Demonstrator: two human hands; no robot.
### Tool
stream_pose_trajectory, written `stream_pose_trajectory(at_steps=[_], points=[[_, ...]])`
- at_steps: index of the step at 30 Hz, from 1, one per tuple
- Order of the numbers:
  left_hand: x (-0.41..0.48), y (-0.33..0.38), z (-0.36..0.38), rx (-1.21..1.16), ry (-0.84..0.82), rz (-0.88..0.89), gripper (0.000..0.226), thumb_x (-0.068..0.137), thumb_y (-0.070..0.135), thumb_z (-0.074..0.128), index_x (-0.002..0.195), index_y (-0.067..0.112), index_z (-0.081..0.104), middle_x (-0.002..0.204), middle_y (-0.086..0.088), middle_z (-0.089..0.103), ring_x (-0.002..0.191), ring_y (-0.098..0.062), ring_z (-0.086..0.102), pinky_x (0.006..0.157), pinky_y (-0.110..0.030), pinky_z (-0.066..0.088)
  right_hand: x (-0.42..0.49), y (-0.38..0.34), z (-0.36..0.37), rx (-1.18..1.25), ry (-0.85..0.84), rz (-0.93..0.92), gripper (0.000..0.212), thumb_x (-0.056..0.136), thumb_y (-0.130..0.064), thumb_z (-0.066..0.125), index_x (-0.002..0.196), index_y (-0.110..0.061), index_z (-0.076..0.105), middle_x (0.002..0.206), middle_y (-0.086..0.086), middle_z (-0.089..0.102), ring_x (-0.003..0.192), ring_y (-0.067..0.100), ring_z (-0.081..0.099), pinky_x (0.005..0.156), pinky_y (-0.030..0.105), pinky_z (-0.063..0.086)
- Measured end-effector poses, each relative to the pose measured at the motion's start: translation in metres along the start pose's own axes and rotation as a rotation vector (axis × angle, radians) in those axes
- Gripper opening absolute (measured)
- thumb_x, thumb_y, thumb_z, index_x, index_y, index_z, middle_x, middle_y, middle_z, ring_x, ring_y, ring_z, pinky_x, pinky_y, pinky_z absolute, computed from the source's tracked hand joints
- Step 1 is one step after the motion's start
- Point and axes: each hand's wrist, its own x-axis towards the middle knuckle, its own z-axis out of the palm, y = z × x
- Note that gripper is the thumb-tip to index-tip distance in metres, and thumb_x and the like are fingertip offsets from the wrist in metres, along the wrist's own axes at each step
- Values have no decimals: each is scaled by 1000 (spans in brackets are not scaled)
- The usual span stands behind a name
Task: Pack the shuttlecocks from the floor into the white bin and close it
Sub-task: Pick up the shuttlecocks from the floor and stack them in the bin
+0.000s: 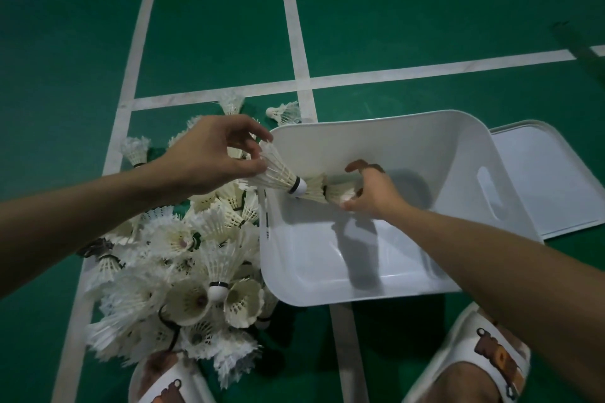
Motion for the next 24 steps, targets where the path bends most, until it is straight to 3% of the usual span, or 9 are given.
stream_pose_trajectory(at_steps=[3,5,6,8,12,16,21,24], points=[[0,0,0,5,-3,-2,33,77,7,74,106,22,65,90,1,67,84,-3,66,78,-29,58,-2,3,-2,-54,-3,32,68,67,-22,87,124,-21,50,116,9,47,98,23,56,88,32,50],[0,1,1,10,-3,-3,33,77,7,74,105,23,65,89,0,67,84,-4,66,78,-28,57,-1,2,-2,-12,-53,67,62,68,-17,86,120,-17,54,103,9,59,82,23,63,67,31,59],[1,1,1,13,-1,-5,33,77,7,74,105,22,65,89,0,67,84,-4,66,78,-28,57,0,1,-2,17,-71,70,58,69,-13,85,119,-15,56,96,9,62,73,22,64,54,27,57],[1,1,2,23,0,-5,33,77,7,74,106,22,65,88,1,67,84,-4,66,77,-28,58,4,-4,0,42,-65,26,55,71,-9,82,120,-13,57,92,7,64,69,20,61,44,18,49],[2,1,3,20,-6,-9,32,77,8,75,105,21,66,88,-1,68,83,-5,67,79,-31,59,10,-16,8,31,-61,-56,59,72,-13,80,126,-14,58,92,2,62,81,15,57,69,15,41],[2,2,5,9,-11,-3,32,77,9,75,106,20,66,87,-1,68,85,-7,67,83,-34,58,11,-14,15,115,-45,-64,68,67,-9,84,128,-14,54,98,5,58,85,23,62,86,33,53],[5,6,10,22,-11,11,33,76,11,76,106,20,65,84,3,69,82,-11,69,84,-37,58,10,-4,11,251,-26,-50,64,69,-4,82,124,-18,52,111,10,56,82,24,64,76,35,58],[7,8,17,165,-7,69,31,76,17,78,103,23,63,81,10,68,82,-6,67,88,-36,55,9,1,1,287,33,-27,52,73,-2,78,118,-17,55,112,12,57,81,23,65,77,36,58]])
